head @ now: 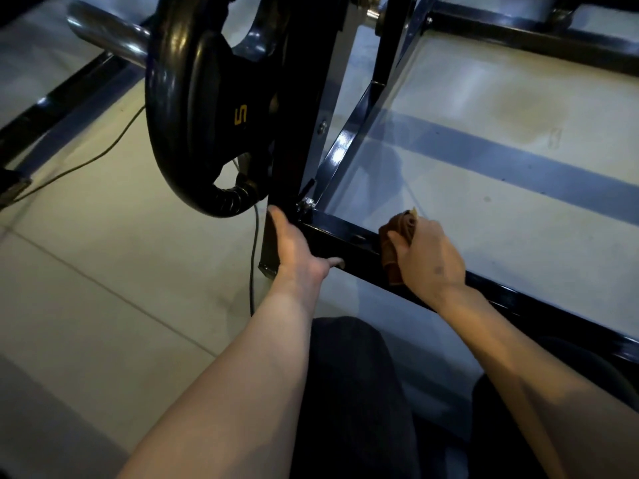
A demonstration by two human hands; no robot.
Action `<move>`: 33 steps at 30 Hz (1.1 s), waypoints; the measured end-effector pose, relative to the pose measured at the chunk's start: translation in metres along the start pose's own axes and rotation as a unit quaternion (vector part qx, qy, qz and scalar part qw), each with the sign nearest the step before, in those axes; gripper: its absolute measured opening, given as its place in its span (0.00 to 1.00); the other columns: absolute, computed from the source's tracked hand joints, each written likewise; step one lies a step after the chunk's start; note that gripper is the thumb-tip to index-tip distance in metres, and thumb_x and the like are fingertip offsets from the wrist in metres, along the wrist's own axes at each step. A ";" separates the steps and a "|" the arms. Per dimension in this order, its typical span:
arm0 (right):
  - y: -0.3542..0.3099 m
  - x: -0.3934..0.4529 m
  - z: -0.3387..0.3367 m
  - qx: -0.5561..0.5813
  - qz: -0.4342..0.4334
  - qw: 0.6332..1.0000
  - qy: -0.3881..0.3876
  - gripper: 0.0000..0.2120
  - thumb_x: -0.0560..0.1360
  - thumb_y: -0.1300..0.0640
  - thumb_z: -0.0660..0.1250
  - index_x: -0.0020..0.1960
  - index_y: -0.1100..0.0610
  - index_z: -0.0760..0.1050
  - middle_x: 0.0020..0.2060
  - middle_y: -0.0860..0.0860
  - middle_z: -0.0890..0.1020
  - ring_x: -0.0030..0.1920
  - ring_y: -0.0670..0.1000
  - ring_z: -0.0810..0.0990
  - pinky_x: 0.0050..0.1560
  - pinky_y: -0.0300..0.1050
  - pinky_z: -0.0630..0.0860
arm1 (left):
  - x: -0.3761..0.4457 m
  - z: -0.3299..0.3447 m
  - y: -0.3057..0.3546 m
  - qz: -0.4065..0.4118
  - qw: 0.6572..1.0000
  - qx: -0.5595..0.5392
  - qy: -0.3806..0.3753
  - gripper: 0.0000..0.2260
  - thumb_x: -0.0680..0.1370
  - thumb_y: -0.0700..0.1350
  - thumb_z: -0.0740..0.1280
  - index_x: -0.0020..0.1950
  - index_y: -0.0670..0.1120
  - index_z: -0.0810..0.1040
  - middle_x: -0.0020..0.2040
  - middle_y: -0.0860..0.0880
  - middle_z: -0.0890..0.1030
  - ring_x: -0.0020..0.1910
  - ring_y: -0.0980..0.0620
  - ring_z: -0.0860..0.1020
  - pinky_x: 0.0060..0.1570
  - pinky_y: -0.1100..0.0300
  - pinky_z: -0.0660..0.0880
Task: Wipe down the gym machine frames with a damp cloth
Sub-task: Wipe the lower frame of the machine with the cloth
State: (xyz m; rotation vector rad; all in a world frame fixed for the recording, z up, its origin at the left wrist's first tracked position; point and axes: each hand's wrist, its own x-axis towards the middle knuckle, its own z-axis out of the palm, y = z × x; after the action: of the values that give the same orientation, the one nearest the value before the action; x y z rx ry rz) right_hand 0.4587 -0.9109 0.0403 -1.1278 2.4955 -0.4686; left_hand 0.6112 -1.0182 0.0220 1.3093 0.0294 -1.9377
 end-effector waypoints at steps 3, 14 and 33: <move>-0.029 0.002 0.014 0.035 -0.022 0.999 -0.012 0.20 0.84 0.43 0.61 0.64 0.58 0.72 0.59 0.57 0.76 0.56 0.63 0.80 0.50 0.54 0.75 | 0.002 0.004 0.001 -0.011 1.000 0.024 0.004 0.43 0.74 0.74 0.65 0.83 0.56 0.57 0.82 0.39 0.59 0.78 0.28 0.58 0.67 0.20 0.57; -0.034 0.010 0.013 0.016 -0.011 1.000 -0.015 0.20 0.84 0.42 0.60 0.64 0.57 0.73 0.58 0.57 0.78 0.56 0.63 0.80 0.55 0.56 0.77 | 0.004 -0.003 0.008 -0.032 0.999 0.012 0.015 0.46 0.73 0.69 0.71 0.84 0.54 0.55 0.82 0.37 0.55 0.78 0.26 0.55 0.66 0.19 0.59; -0.020 0.022 0.004 -0.010 -0.080 0.996 -0.046 0.17 0.83 0.42 0.63 0.63 0.54 0.74 0.55 0.54 0.78 0.53 0.59 0.81 0.55 0.56 0.78 | 0.018 -0.010 0.009 -0.069 0.997 -0.015 -0.028 0.52 0.64 0.70 0.78 0.81 0.50 0.63 0.78 0.35 0.63 0.75 0.27 0.64 0.65 0.19 0.60</move>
State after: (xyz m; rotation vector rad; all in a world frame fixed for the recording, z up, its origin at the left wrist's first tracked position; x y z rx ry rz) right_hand 0.4596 -0.9405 0.0413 -1.3320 2.3471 -0.4235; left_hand 0.6221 -1.0308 0.0063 1.2621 0.1244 -2.0809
